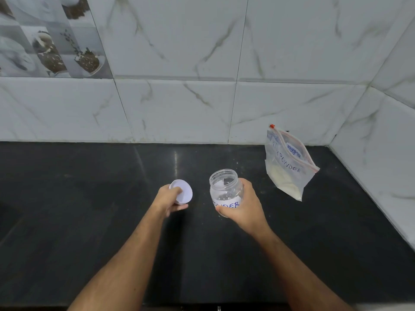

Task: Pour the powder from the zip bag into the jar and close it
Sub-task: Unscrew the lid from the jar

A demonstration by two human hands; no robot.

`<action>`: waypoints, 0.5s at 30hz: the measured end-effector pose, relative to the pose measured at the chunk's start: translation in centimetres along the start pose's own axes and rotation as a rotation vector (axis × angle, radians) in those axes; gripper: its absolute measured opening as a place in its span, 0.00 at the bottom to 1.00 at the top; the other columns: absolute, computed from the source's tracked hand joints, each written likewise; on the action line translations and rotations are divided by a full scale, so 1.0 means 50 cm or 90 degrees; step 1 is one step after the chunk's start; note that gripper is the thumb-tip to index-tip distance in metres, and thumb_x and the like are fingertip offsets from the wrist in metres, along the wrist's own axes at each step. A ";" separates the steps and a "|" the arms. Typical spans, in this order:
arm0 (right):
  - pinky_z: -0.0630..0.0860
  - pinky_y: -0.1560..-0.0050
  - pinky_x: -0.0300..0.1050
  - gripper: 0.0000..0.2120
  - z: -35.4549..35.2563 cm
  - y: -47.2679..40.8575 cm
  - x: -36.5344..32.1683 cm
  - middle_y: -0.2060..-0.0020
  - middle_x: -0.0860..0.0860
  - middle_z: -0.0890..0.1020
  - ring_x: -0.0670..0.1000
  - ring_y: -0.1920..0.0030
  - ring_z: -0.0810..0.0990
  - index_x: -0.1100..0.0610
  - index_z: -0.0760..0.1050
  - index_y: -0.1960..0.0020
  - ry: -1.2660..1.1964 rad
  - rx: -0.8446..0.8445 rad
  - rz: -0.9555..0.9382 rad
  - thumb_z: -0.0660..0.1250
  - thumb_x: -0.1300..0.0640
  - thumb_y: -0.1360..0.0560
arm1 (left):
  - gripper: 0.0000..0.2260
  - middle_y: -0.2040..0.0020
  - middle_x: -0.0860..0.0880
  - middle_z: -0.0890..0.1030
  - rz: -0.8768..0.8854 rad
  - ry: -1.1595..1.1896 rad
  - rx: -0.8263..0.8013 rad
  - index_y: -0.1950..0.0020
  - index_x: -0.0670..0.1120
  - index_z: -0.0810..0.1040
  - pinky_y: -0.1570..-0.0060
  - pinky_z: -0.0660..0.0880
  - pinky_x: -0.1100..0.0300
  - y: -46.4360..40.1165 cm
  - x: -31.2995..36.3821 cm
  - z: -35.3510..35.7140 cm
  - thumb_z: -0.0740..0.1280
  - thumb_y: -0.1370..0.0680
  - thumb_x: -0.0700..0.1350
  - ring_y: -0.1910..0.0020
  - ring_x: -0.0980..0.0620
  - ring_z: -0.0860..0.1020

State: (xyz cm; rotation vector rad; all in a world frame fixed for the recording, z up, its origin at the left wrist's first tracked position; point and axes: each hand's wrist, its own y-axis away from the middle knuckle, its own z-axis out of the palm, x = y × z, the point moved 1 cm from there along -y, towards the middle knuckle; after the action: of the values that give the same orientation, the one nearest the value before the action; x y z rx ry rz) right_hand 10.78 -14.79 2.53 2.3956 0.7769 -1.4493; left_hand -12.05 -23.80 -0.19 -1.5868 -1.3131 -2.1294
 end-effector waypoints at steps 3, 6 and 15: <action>0.76 0.50 0.35 0.37 0.002 0.008 0.001 0.44 0.39 0.78 0.40 0.46 0.79 0.39 0.66 0.39 0.007 -0.004 0.007 0.82 0.47 0.42 | 0.17 0.38 0.37 0.75 -0.028 -0.033 0.046 0.33 0.37 0.70 0.75 0.80 0.58 -0.021 -0.035 -0.018 0.60 0.22 0.33 0.55 0.40 0.81; 0.74 0.53 0.31 0.36 0.002 0.013 0.002 0.46 0.38 0.79 0.38 0.47 0.80 0.39 0.66 0.40 0.014 -0.006 0.007 0.82 0.49 0.41 | 0.15 0.37 0.36 0.74 -0.035 -0.093 0.076 0.36 0.38 0.69 0.76 0.80 0.57 -0.041 -0.063 -0.030 0.60 0.23 0.32 0.55 0.38 0.82; 0.81 0.44 0.49 0.43 0.018 0.003 0.032 0.44 0.40 0.80 0.48 0.43 0.80 0.45 0.68 0.36 0.078 0.004 -0.001 0.80 0.40 0.47 | 0.18 0.42 0.42 0.80 0.036 -0.591 0.229 0.38 0.43 0.74 0.56 0.79 0.54 -0.042 -0.074 -0.038 0.69 0.25 0.48 0.50 0.40 0.83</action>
State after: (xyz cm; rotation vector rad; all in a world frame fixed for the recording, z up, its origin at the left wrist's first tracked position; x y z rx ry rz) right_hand 10.79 -14.83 0.70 2.5081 0.8019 -1.3180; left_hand -13.07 -25.18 -4.51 -2.4716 -1.6937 -0.9864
